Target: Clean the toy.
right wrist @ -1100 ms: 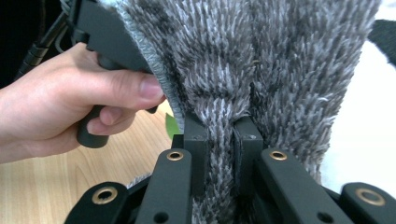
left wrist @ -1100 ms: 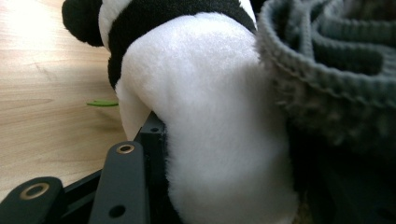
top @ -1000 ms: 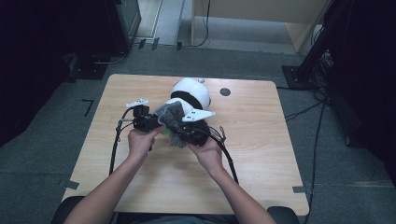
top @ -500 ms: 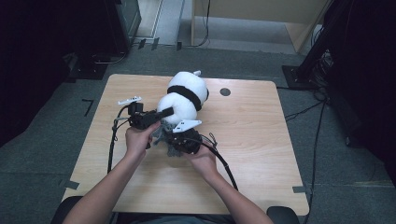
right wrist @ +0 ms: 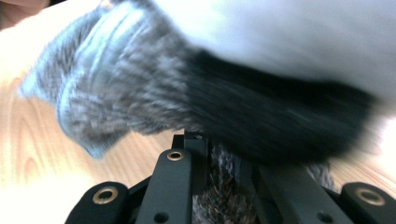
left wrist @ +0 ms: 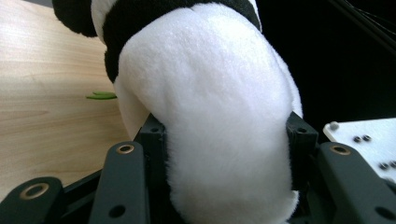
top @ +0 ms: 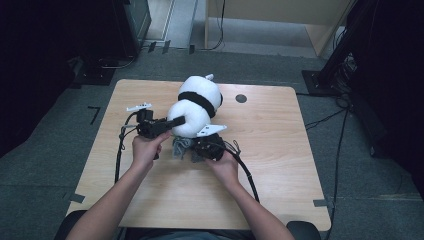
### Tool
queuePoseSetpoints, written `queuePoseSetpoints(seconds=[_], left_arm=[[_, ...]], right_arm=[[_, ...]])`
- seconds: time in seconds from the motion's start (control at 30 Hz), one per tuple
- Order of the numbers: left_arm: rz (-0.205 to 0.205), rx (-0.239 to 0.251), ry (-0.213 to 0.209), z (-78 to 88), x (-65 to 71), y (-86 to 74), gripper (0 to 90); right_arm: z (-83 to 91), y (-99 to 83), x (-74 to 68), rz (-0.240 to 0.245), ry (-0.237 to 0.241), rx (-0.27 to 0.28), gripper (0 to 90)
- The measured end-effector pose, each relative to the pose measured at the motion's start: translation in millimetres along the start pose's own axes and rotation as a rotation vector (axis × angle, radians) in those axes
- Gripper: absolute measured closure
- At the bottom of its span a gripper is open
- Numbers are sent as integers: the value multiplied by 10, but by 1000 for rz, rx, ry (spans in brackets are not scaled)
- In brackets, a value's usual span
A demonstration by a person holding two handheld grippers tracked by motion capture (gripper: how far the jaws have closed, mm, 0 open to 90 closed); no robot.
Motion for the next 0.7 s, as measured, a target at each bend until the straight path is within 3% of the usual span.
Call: queuePoseSetpoints(seconds=[0.23, 0.33, 0.53, 0.6, 0.7], left_arm=[[9, 1, -24, 52, -33, 27, 490], [-10, -2, -26, 75, -41, 29, 490], [-46, -9, -15, 120, -59, 43, 490], [-54, -6, -5, 135, -73, 53, 490], [-58, -10, 4, 164, -100, 60, 490]], right_arm=[[95, 30, 182, -45, -42, 10, 811], [148, 43, 276, -63, -72, 13, 811], [288, 56, 532, -169, -114, 6, 810], [343, 64, 600, -185, -133, 2, 810], [457, 104, 692, -210, -154, 42, 809]])
Point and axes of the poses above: each handheld gripper's, and its own axes: z roughly backward along the jaws, y roughly out of its top, x roughly to its right, the point moved 3 cm from there along -z, roughly forward along the jaws, and after that the axes turned 12 degrees about -z, right-handed, at the moved point
